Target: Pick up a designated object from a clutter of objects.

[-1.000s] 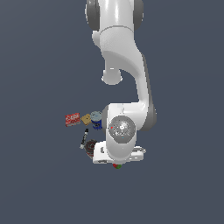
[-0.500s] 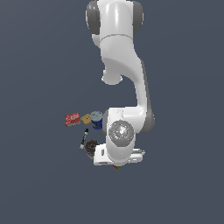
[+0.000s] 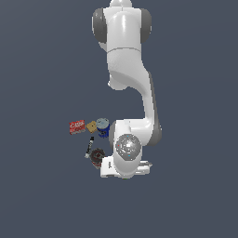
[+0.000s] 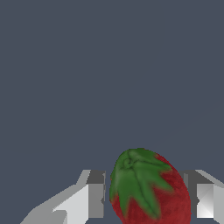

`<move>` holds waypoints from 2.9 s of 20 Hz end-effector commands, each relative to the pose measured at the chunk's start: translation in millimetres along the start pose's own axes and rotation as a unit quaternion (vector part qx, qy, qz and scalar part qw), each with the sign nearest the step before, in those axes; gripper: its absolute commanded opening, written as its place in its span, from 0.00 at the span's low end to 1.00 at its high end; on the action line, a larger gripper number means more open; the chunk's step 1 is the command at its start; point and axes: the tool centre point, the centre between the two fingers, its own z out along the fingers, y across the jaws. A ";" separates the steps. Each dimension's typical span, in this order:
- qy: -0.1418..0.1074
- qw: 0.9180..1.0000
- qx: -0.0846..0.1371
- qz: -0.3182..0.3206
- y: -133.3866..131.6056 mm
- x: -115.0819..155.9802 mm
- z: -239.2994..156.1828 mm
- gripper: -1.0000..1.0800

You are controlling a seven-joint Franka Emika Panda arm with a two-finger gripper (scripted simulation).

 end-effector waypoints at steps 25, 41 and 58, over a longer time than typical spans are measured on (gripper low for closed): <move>0.001 1.000 0.000 0.000 13.6 -22.5 -39.1 0.00; 0.001 1.000 0.000 0.000 56.5 -93.6 -161.6 0.00; 0.001 1.000 0.001 0.000 110.9 -178.8 -318.0 0.00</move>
